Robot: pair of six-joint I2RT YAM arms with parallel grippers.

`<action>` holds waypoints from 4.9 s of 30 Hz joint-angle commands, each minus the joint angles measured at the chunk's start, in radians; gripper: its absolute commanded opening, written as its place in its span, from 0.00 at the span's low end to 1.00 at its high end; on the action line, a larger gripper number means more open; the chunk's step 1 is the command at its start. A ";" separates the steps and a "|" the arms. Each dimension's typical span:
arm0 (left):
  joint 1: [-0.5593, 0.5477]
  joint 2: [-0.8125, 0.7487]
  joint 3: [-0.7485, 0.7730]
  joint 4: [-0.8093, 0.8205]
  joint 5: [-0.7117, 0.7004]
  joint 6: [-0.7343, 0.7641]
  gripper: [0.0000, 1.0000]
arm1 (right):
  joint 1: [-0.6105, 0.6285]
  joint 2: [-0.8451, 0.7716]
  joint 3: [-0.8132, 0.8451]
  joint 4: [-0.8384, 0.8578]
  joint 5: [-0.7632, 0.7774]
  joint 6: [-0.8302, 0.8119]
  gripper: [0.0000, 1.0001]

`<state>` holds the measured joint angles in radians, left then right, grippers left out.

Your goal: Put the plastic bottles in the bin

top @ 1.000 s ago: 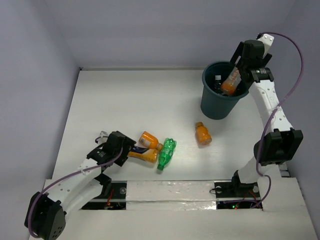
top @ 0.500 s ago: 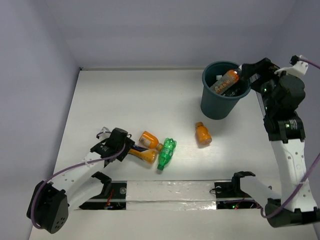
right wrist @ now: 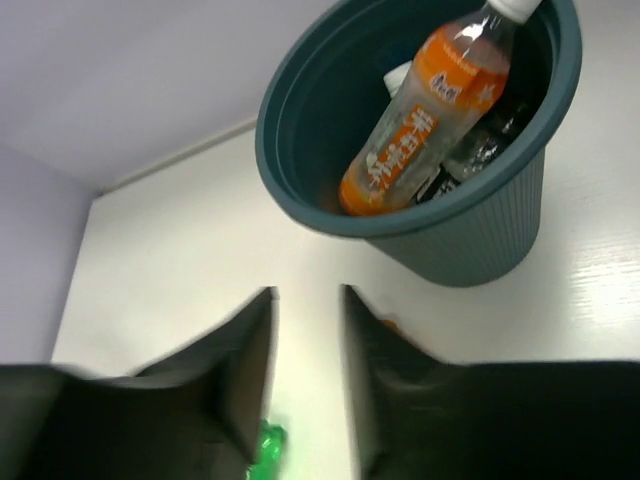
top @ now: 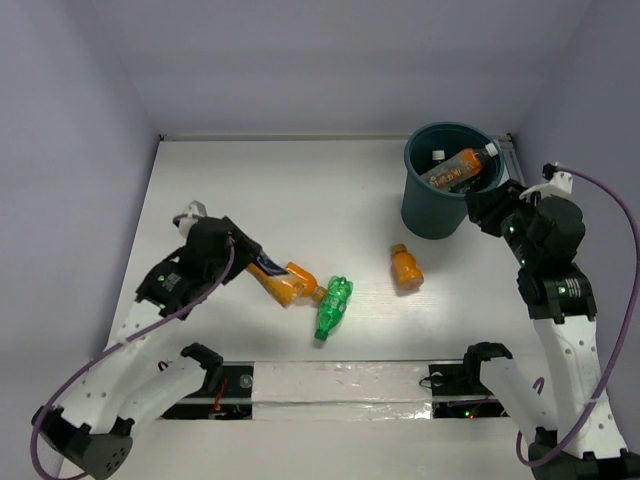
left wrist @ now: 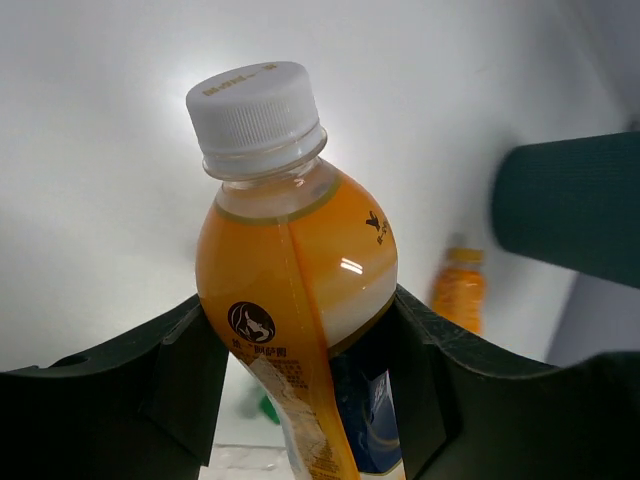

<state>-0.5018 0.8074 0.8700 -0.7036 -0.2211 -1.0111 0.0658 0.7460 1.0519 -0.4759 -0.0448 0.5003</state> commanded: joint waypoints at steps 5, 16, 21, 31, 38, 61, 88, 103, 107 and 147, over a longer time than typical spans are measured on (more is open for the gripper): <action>-0.048 0.182 0.456 0.073 -0.082 0.180 0.38 | 0.000 -0.076 -0.056 -0.065 -0.075 0.001 0.10; -0.236 1.002 1.440 0.199 -0.195 0.422 0.38 | 0.009 -0.171 -0.098 -0.197 -0.118 0.024 0.07; -0.256 1.170 1.620 0.346 -0.185 0.399 0.38 | 0.018 -0.208 -0.121 -0.240 -0.162 0.046 0.07; -0.366 1.360 1.638 0.742 -0.277 0.422 0.38 | 0.037 -0.257 -0.133 -0.314 -0.181 0.047 0.07; -0.406 1.483 1.637 0.846 -0.339 0.570 0.38 | 0.037 -0.292 -0.093 -0.380 -0.171 0.043 0.07; -0.567 1.255 1.550 1.000 -0.389 0.948 0.99 | 0.037 -0.226 -0.099 -0.313 -0.133 0.018 0.22; -0.170 0.049 -0.152 0.286 0.046 0.066 0.52 | 0.629 0.140 -0.259 -0.003 0.140 0.247 0.74; -0.161 -0.063 -0.350 0.326 0.180 -0.110 0.99 | 0.919 0.685 -0.063 0.151 0.259 0.492 1.00; -0.152 -0.065 -0.371 0.357 0.183 -0.124 0.99 | 0.919 0.728 -0.047 0.114 0.289 0.501 1.00; -0.084 0.360 -0.298 0.681 0.209 0.149 0.99 | 0.417 0.477 0.528 -0.102 0.668 0.011 0.50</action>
<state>-0.5930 1.1622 0.5247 -0.0677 -0.0257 -0.9245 0.5804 1.2163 1.4776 -0.5823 0.5648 0.6548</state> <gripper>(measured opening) 0.990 0.658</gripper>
